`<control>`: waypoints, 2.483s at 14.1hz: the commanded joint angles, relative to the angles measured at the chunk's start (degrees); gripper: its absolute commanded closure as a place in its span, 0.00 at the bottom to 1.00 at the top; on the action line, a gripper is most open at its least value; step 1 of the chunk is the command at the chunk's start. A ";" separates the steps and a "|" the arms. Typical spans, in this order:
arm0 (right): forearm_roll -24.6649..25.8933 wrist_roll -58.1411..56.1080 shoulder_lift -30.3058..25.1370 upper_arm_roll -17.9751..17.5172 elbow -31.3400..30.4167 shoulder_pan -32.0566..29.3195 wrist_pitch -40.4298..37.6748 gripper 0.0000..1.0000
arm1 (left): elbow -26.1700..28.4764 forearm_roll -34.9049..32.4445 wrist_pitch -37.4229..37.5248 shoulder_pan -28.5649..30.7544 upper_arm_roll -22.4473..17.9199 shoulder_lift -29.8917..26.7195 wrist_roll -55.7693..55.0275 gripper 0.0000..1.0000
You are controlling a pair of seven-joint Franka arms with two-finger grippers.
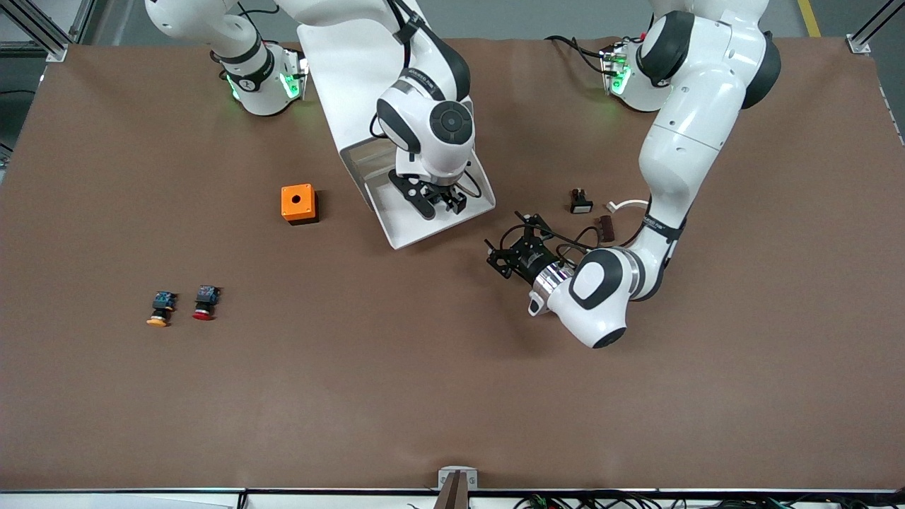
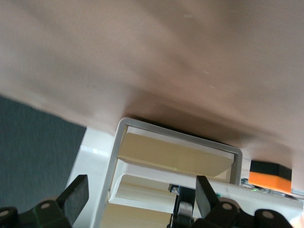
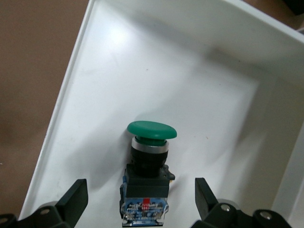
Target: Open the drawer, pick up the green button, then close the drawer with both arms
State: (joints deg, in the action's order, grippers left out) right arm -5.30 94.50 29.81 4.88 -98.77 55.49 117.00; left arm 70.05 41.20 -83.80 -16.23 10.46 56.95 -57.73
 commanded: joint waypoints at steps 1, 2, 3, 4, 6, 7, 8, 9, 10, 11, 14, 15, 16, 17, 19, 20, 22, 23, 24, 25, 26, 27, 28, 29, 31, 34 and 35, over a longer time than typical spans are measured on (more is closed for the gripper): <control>0.91 1.47 0.25 0.49 -0.29 1.19 0.24 0.04 | -2.36 -4.79 -3.46 -0.82 -0.26 -2.63 3.41 0.01; 0.91 1.47 0.34 0.49 -0.29 1.37 0.16 0.07 | -2.37 -7.59 -5.91 -1.51 -0.26 -4.03 4.20 0.01; 0.91 1.47 0.34 0.49 -0.29 1.46 0.07 0.11 | -2.37 -10.06 -8.20 -2.04 -0.17 -5.17 5.51 0.01; 0.91 1.39 0.34 0.49 -0.29 1.46 -0.02 0.14 | -2.29 -11.74 -10.05 -2.22 0.00 -6.06 6.40 0.01; 0.82 1.38 0.25 0.40 -0.11 1.37 -0.11 0.24 | -2.20 -15.69 -12.78 -3.18 0.18 -6.85 6.49 0.01; 0.82 1.30 0.25 0.40 -0.02 1.37 -0.11 0.28 | -2.20 -17.71 -13.93 -3.45 0.26 -7.47 6.49 0.01; 0.73 1.21 0.25 0.40 0.07 1.29 -0.11 0.32 | -2.11 -19.30 -14.55 -3.63 0.35 -8.25 6.49 0.01; 0.73 1.12 0.16 0.40 0.07 1.20 -0.11 0.35 | -2.02 -20.62 -15.07 -3.89 0.35 -9.05 6.41 0.01; 0.65 0.86 0.16 0.40 0.15 1.11 -0.20 0.41 | -1.93 -21.94 -15.17 -4.07 0.35 -9.58 6.41 0.01; 0.64 0.68 0.16 0.40 0.15 1.02 -0.20 0.50 | -1.93 -23.60 -15.17 -4.33 0.35 -10.28 6.41 0.01; 0.64 0.51 0.16 0.40 0.42 0.93 -0.11 0.74 | -1.67 -27.65 -16.56 -5.56 0.35 -13.08 6.14 0.01; 0.64 0.42 0.08 0.40 0.50 0.93 -0.11 0.82 | -0.89 -28.97 -18.40 -6.00 0.44 -14.40 5.88 0.01; 0.64 0.42 -0.01 0.40 0.59 0.85 -0.11 0.90 | -0.27 -29.76 -19.29 -6.79 0.53 -15.11 5.62 0.01; 0.64 0.50 -0.01 0.40 1.12 0.76 -0.20 0.96 | -0.26 -30.55 -19.73 -7.49 0.53 -15.20 5.01 0.01; 0.64 0.24 -0.28 0.57 2.78 0.50 -0.37 0.99 | -0.26 -33.10 -21.66 -8.28 0.53 -15.21 0.90 0.01; 0.64 0.15 -0.54 0.57 3.75 -0.03 -1.24 0.99 | -0.09 -34.76 -22.98 -8.90 0.53 -15.21 -1.39 0.01; 0.30 -1.85 -0.63 0.57 7.95 -2.22 -6.75 1.00 | 0.96 -37.84 -26.22 -10.13 0.53 -15.12 -4.48 0.01; 0.12 -4.22 -0.63 0.57 9.63 -3.10 -10.09 1.00 | 0.97 -39.86 -29.03 -10.48 0.53 -15.12 -5.88 0.01; 0.03 -6.24 -0.80 0.66 10.95 -3.98 -12.22 1.00 | 0.97 -42.40 -30.27 -10.75 0.62 -15.12 -6.77 0.01; 0.03 -7.57 -1.24 0.66 11.66 -5.47 -13.11 1.00 | 0.97 -44.86 -30.81 -11.36 0.70 -14.94 -7.39 0.01; 0.03 -10.19 -2.46 0.66 11.67 -7.31 -13.38 1.00 | 1.05 -45.76 -31.16 -11.80 0.62 -14.68 -7.83 0.01; 0.03 -13.61 -3.26 0.66 11.67 -9.15 -13.99 1.00 | 1.23 -45.77 -31.16 -11.98 0.62 -14.59 -8.96 0.01; -0.06 -18.00 -3.96 0.66 11.67 -11.70 -15.21 1.00 | 2.19 -45.94 -31.16 -12.24 0.62 -14.59 -10.80 0.01; -0.06 -22.82 -4.49 0.66 11.67 -14.16 -15.57 1.00 | 2.72 -46.03 -31.16 -12.59 0.62 -14.59 -12.21 0.01; -0.06 -32.32 -4.67 0.75 11.49 -18.29 -15.23 1.00 | 3.16 -46.12 -31.25 -12.68 0.62 -14.50 -12.23 0.01; 0.12 -46.99 -4.32 0.75 10.53 -24.80 -12.43 1.00 | 3.60 -46.47 -31.34 -12.59 1.05 -14.42 -11.44 0.01; 0.20 -51.31 -4.23 0.75 9.57 -26.56 -11.28 1.00 | 4.39 -46.47 -31.34 -12.68 1.06 -14.41 -11.35 0.01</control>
State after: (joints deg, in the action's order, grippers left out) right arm -5.33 50.24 26.05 6.68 -87.28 32.12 103.73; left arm 72.69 -3.71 -114.32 -28.82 11.10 43.11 -68.63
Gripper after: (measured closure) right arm 0.568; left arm 0.004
